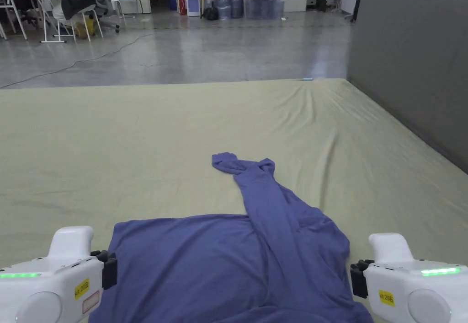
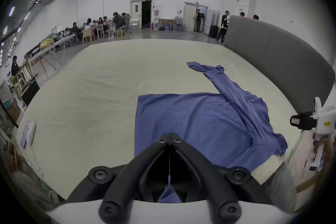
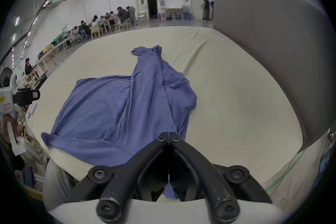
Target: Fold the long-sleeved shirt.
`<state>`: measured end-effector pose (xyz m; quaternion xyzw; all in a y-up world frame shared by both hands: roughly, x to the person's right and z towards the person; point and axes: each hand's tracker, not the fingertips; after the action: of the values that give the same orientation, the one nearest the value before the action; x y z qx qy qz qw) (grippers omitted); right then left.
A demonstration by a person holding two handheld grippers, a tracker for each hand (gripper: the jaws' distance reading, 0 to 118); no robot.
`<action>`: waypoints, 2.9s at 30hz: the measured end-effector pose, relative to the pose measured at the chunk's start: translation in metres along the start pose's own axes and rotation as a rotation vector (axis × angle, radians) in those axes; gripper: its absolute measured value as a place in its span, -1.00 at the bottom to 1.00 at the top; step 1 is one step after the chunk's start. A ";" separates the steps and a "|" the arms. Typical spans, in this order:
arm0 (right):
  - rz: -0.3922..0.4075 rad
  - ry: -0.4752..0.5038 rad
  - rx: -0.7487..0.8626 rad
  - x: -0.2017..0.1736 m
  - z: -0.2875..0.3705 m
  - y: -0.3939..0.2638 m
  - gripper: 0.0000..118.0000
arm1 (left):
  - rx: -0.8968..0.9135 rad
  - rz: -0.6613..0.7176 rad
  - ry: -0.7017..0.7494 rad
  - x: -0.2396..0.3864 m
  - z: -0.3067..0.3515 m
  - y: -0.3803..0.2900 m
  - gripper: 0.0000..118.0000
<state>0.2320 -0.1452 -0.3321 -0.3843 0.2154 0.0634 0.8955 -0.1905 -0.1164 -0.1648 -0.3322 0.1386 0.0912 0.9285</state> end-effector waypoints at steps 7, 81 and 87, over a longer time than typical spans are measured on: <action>0.005 0.017 -0.022 -0.003 -0.029 0.016 -1.00 | -0.031 0.016 -0.031 0.000 -0.026 -0.004 -1.00; 0.218 0.015 0.283 -0.021 -0.015 0.408 -0.99 | 0.374 -0.012 0.085 -0.026 -0.030 0.327 -1.00; 0.164 -0.027 0.415 -0.038 0.019 0.524 -0.99 | 0.473 -0.005 0.165 -0.022 -0.009 0.448 -1.00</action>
<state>0.0582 0.2355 -0.6511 -0.1721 0.2424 0.0956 0.9500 -0.3305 0.2179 -0.4290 -0.1123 0.2306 0.0265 0.9662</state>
